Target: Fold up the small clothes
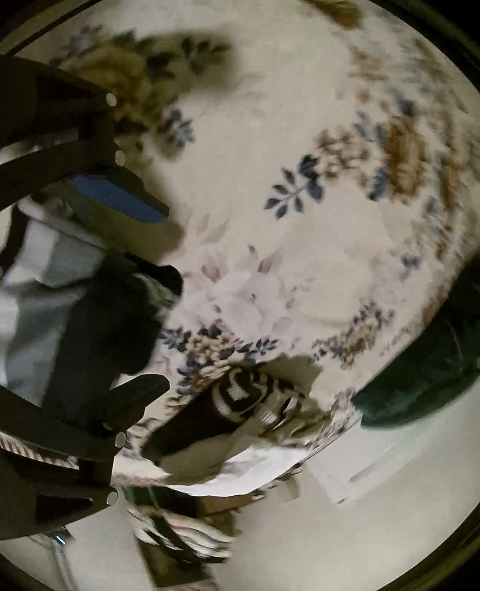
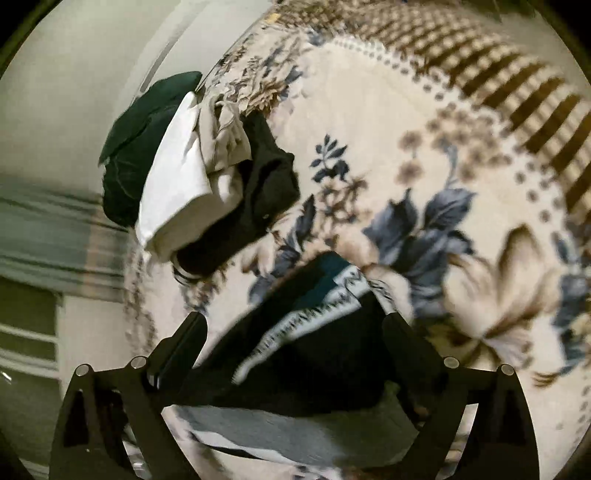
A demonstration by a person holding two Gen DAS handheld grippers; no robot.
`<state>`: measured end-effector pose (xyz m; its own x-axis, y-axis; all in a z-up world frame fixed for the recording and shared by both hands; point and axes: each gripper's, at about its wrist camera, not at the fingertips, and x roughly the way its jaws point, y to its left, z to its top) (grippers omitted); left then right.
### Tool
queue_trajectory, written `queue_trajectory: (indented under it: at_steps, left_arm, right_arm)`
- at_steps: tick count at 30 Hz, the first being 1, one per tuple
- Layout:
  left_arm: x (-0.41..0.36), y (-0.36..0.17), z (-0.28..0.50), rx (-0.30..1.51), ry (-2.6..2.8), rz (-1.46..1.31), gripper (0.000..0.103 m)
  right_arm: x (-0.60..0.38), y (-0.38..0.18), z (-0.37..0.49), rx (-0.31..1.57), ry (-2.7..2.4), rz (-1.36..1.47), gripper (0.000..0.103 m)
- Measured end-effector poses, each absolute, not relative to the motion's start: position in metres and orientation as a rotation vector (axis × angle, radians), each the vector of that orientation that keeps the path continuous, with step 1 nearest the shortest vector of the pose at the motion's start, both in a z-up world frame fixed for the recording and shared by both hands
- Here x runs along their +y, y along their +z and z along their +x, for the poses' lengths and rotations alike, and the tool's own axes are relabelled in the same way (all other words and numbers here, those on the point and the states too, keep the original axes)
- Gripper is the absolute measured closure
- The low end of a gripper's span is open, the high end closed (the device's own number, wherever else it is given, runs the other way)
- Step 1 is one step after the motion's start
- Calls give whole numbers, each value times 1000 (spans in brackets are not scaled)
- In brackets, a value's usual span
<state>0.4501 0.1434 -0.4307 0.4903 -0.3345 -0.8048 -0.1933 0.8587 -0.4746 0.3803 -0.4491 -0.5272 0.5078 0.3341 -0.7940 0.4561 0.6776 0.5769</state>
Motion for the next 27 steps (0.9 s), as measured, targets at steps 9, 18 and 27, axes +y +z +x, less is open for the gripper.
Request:
queue_trajectory:
  at_steps: [9,18,27]
  left_arm:
    - [69,-472,467,1200,-139,27,19]
    - [84,-492,558,1241,-53,-151,19]
    - [114,-473,504,1241,-155,-295,19]
  right_arm:
    - [-406,-553,420,1323,-77,315,6]
    - [-418,-567,482,1253,-211,354,6]
    - [-438,-546,440,1221,-88,505,6]
